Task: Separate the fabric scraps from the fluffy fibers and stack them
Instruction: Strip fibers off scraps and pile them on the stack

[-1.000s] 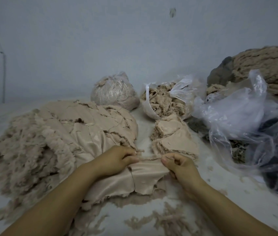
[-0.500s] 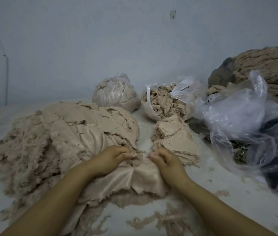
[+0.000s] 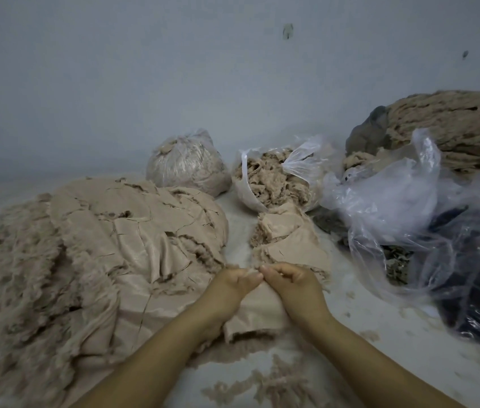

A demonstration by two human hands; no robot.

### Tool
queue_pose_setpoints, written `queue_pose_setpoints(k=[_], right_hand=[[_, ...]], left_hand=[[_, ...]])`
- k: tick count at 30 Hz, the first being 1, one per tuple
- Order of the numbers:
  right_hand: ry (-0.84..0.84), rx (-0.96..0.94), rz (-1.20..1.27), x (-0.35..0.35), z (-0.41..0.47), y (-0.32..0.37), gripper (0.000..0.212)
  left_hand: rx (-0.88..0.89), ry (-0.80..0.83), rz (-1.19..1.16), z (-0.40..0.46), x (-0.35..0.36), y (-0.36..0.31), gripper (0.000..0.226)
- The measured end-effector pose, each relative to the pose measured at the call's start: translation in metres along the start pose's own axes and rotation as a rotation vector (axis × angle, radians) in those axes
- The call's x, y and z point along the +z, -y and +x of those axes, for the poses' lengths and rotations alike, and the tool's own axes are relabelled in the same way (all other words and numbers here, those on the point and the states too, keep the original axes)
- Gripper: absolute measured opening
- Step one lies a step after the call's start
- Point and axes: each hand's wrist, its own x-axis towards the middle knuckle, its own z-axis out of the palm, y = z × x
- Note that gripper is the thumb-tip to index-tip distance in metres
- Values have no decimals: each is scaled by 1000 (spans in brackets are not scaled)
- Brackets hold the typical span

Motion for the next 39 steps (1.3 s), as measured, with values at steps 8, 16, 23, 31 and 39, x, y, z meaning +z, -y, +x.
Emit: queue_pose_setpoints(k=[8, 16, 23, 31, 39], right_hand=[[363, 309, -211, -50, -6, -9, 60], [-128, 71, 116, -1, -3, -4, 32], [-176, 53, 175, -1, -1, -10, 36], [-251, 66, 105, -16, 28, -8, 18], [-266, 186, -294, -53, 111, -7, 26]], left_hand=[[-91, 10, -35, 2, -35, 0, 26], [-8, 77, 71, 0, -3, -2, 35], [141, -138, 247, 5, -17, 12, 40], [266, -338, 656, 34, -17, 10, 45], [137, -220, 597, 69, -24, -34, 28]])
